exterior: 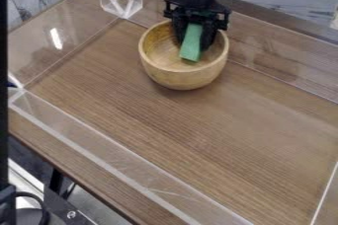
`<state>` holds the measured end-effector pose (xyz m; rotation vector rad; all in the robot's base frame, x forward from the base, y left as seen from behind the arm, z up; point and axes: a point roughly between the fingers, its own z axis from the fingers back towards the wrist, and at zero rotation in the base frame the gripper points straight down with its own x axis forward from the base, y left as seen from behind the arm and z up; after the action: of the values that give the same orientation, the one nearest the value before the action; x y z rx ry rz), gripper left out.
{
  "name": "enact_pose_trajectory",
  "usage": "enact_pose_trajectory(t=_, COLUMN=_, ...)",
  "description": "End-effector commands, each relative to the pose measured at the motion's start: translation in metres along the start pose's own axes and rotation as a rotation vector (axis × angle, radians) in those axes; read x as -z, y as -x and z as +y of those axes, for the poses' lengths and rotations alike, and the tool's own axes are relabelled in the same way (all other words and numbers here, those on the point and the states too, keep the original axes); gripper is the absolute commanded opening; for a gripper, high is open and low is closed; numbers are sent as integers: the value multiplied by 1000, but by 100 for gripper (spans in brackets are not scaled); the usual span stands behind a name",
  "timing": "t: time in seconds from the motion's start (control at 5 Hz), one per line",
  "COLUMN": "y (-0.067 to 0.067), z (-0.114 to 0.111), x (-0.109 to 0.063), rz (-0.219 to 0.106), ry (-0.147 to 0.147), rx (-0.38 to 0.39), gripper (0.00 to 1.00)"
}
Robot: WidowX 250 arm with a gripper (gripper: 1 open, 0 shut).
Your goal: Put the green block in the brown bowl
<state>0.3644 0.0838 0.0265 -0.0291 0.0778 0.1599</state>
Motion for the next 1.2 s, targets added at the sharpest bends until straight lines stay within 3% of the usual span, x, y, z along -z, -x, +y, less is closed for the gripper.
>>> enact_pose_trajectory(t=0.0, y=5, z=20, x=37, rz=55, ry=-21, rx=-53, gripper=0)
enact_pose_trajectory(t=0.4, y=8, z=24, x=45, rz=76, ry=-24, rx=-59, gripper=0)
enact_pose_trajectory(t=0.6, y=11, z=25, x=47, rz=85, ry=-24, rx=-64, gripper=100)
enact_pose_trajectory(t=1.0, y=17, z=29, x=34, rz=63, ry=-7, rx=-81, gripper=100)
